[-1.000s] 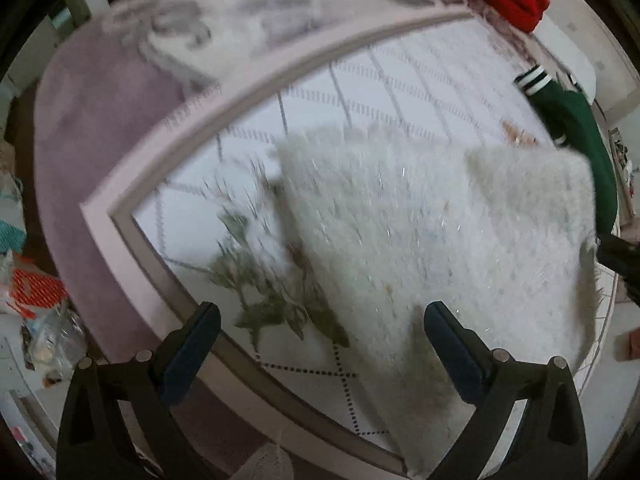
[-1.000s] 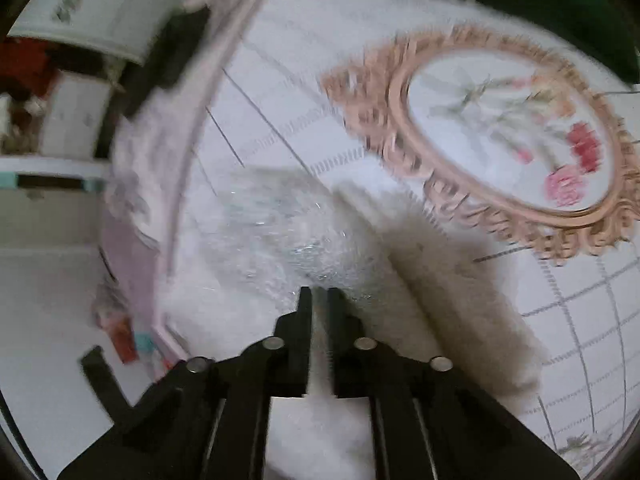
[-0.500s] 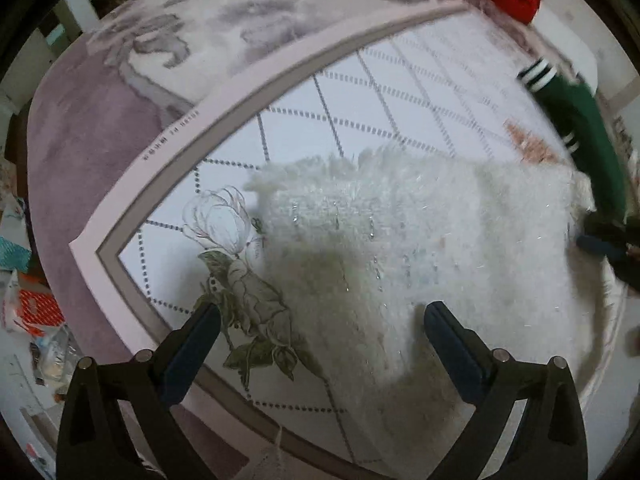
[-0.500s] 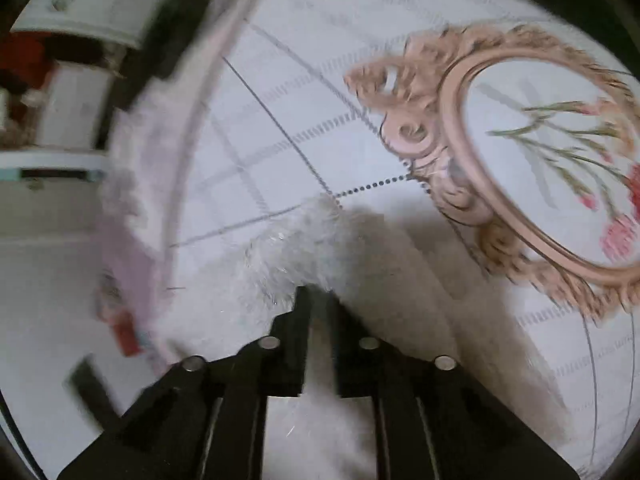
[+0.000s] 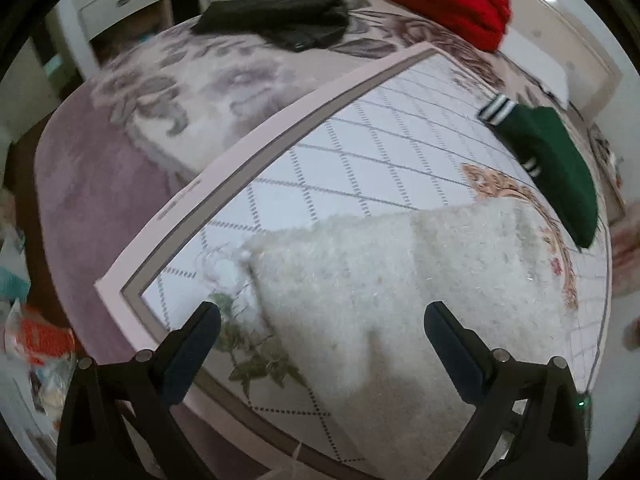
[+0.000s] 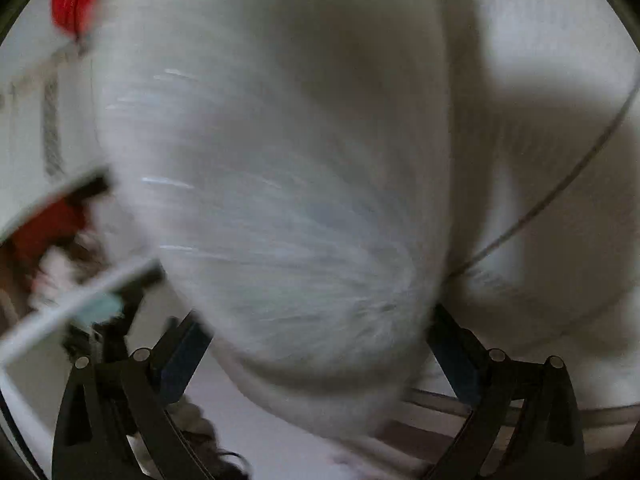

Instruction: Fold large clothes

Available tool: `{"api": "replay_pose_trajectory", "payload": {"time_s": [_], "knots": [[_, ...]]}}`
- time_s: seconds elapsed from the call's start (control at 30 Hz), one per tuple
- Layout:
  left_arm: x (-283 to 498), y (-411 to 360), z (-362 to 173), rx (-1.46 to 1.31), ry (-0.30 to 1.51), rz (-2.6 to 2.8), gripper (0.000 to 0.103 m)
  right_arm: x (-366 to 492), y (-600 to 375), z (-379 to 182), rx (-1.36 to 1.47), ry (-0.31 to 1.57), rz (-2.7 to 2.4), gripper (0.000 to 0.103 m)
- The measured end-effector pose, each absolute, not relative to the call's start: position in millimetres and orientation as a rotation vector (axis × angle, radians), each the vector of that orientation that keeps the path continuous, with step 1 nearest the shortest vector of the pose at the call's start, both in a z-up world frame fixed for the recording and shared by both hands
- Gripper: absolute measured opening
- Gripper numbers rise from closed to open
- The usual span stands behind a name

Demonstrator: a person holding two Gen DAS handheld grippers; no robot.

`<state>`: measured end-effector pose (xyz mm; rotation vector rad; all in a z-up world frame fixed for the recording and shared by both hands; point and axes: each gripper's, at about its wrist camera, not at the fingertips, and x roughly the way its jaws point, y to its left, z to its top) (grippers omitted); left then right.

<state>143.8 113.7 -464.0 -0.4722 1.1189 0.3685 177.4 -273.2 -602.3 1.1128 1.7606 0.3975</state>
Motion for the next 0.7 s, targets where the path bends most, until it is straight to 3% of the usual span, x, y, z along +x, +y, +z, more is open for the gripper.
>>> {"api": "replay_pose_trajectory", "payload": {"time_s": [0.07, 0.13, 0.2, 0.23, 0.3, 0.37, 0.43, 0.7], "knots": [[147.5, 113.9, -460.3, -0.45, 1.116, 0.36, 0.103, 165.1, -269.6, -613.0, 1.235, 1.681, 0.4, 0.099], [151.7, 113.6, -456.2, -0.439, 1.127, 0.34, 0.103, 163.1, -267.9, -613.2, 1.24, 1.664, 0.39, 0.078], [154.0, 115.0, -452.6, -0.441, 1.14, 0.329, 0.103, 173.3, -268.9, -606.3, 1.165, 1.736, 0.416, 0.064], [154.2, 115.3, -451.6, -0.447, 1.145, 0.32, 0.103, 182.5, -270.5, -598.7, 1.094, 1.767, 0.44, 0.063], [154.0, 114.3, -449.2, -0.457, 1.153, 0.306, 0.103, 216.6, -280.8, -570.7, 0.788, 1.794, 0.44, 0.064], [154.8, 109.4, -451.9, -0.466, 1.162, 0.285, 0.103, 258.4, -296.1, -547.7, 0.542, 1.799, 0.385, 0.072], [158.5, 102.5, -459.8, -0.478, 1.19, 0.27, 0.103, 286.6, -309.0, -532.9, 0.427, 1.745, 0.352, 0.089], [193.1, 74.3, -527.7, -0.602, 1.311, 0.106, 0.103, 316.3, -344.2, -556.1, 0.564, 1.722, 0.518, 0.097]]}}
